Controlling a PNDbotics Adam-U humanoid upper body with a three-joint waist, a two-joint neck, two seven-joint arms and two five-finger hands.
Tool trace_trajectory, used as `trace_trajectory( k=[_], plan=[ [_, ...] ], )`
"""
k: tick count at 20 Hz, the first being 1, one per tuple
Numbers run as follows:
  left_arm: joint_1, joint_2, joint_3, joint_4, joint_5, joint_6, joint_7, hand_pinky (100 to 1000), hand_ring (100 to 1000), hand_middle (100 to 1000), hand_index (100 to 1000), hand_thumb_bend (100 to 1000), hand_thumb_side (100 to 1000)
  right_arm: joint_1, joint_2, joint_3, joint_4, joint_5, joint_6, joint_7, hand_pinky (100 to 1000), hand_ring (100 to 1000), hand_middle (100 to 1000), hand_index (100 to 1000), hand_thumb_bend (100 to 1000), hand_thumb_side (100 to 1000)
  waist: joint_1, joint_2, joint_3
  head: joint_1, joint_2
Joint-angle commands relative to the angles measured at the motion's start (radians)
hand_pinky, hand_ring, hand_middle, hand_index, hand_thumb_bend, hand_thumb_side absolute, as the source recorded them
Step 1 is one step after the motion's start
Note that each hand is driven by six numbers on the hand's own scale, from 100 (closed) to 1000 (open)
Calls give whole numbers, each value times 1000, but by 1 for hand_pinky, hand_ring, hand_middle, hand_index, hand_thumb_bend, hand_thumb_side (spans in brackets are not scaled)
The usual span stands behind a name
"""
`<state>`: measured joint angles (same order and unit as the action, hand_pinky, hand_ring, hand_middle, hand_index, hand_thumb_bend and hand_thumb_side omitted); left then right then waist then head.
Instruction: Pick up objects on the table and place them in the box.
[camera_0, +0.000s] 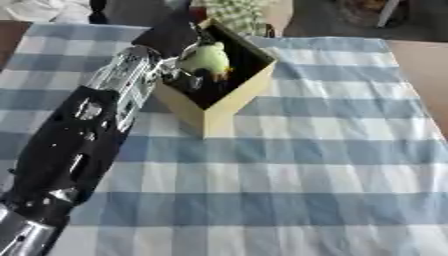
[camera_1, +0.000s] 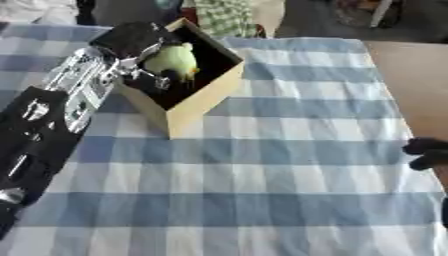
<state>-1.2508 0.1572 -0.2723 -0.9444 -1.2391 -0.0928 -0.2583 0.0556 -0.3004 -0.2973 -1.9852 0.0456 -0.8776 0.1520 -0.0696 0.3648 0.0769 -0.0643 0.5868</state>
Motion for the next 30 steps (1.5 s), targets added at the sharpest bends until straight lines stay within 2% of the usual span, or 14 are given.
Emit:
trace_trajectory(
  k=[1,4,6,9,13,16,17,22,24,26,30],
  plan=[
    [-22,7,10,-15,-30,-12,-3,510,771,776,882,318,220,0,-9,-6,-15,-10,1,3,738,683,539,773,100,741,-1,-19,0,-2,2],
    [-22,7,17,-21,-48,-1,-7,520,789,801,906,416,323,1,-8,-6,-15,-12,3,5,738,683,538,773,100,741,-2,-22,-1,-6,5],
    [-22,7,21,-25,-54,7,-7,511,787,805,910,418,333,3,-7,-6,-15,-13,4,5,738,683,538,773,100,741,-2,-24,-2,-7,7],
    [-23,5,25,-33,-52,16,-2,487,775,793,903,370,332,4,-6,-7,-15,-15,5,7,738,683,538,773,100,741,-1,-26,-3,-7,8],
    [-23,6,30,-59,-24,26,14,437,742,767,887,231,341,7,-6,-8,-15,-18,6,7,738,684,538,773,100,740,-1,-31,-3,-12,16],
    [-25,15,31,-118,20,38,37,414,719,751,879,154,345,10,-7,-9,-15,-20,7,7,738,684,538,773,100,744,-1,-36,0,-16,22],
    [-24,21,29,-147,37,42,43,406,710,743,872,127,334,11,-7,-10,-15,-20,7,7,739,684,539,773,100,739,-1,-38,1,-17,24],
    [-12,94,22,-371,146,73,51,403,695,731,857,124,327,19,-14,-16,-15,-20,4,0,740,686,540,774,100,736,1,-49,15,-31,39],
    [5,142,19,-482,193,88,50,401,688,731,856,118,386,23,-17,-21,-15,-18,2,-5,741,686,541,774,100,734,2,-55,21,-39,45],
    [31,186,21,-591,250,112,51,404,683,734,857,100,495,26,-18,-25,-15,-17,0,-12,742,687,542,774,100,733,1,-59,28,-46,49],
    [103,273,41,-791,356,168,83,415,683,739,858,100,546,30,-20,-29,-15,-13,-4,-22,743,688,543,774,100,732,-2,-64,39,-60,51]
  ],
)
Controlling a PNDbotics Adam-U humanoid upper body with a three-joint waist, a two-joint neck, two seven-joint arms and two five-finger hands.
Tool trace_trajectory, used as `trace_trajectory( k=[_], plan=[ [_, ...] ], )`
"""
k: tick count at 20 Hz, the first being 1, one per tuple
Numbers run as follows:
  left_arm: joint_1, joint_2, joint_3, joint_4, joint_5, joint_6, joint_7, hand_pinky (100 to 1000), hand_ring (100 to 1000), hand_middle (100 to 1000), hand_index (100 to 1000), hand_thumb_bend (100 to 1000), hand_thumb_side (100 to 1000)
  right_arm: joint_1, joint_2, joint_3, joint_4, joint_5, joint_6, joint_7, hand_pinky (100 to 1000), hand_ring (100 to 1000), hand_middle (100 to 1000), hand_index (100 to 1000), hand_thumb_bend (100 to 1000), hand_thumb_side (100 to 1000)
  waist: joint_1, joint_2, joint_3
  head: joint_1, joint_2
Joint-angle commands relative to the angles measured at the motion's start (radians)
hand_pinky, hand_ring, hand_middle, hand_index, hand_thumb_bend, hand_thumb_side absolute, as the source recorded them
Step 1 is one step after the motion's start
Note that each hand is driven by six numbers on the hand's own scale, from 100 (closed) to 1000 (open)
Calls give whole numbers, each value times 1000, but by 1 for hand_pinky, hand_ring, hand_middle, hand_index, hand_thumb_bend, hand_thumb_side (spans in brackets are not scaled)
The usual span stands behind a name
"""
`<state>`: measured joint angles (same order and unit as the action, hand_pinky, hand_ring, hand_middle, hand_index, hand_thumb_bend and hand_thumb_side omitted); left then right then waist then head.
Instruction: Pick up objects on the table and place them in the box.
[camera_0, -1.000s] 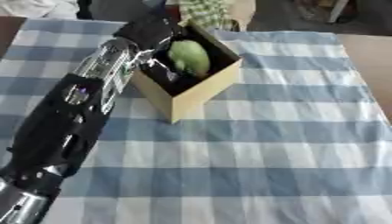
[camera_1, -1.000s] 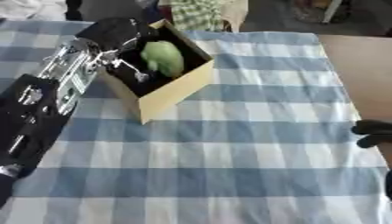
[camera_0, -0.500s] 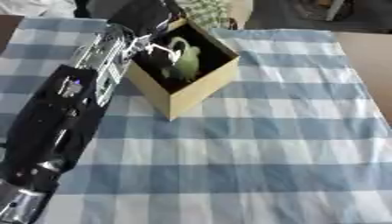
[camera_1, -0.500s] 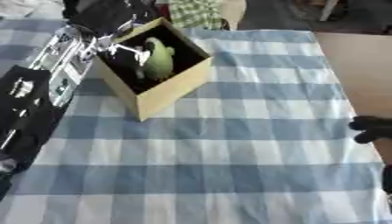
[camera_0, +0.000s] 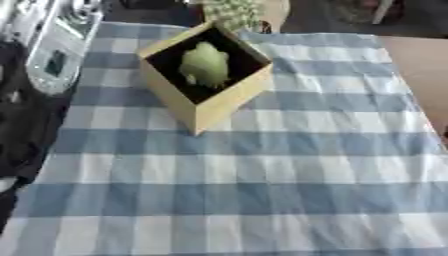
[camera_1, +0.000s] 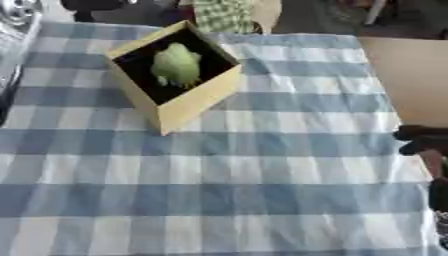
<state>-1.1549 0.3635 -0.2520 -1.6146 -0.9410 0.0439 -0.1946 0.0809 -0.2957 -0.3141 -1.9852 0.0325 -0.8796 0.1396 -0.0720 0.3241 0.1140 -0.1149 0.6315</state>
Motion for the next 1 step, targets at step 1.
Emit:
trace_trajectory(
  k=[1],
  plan=[
    [28,91,26,-166,83,43,31,416,683,739,858,100,547,6,-25,-13,-15,2,-3,-12,743,688,543,774,100,732,0,-24,5,-13,6]
  ],
)
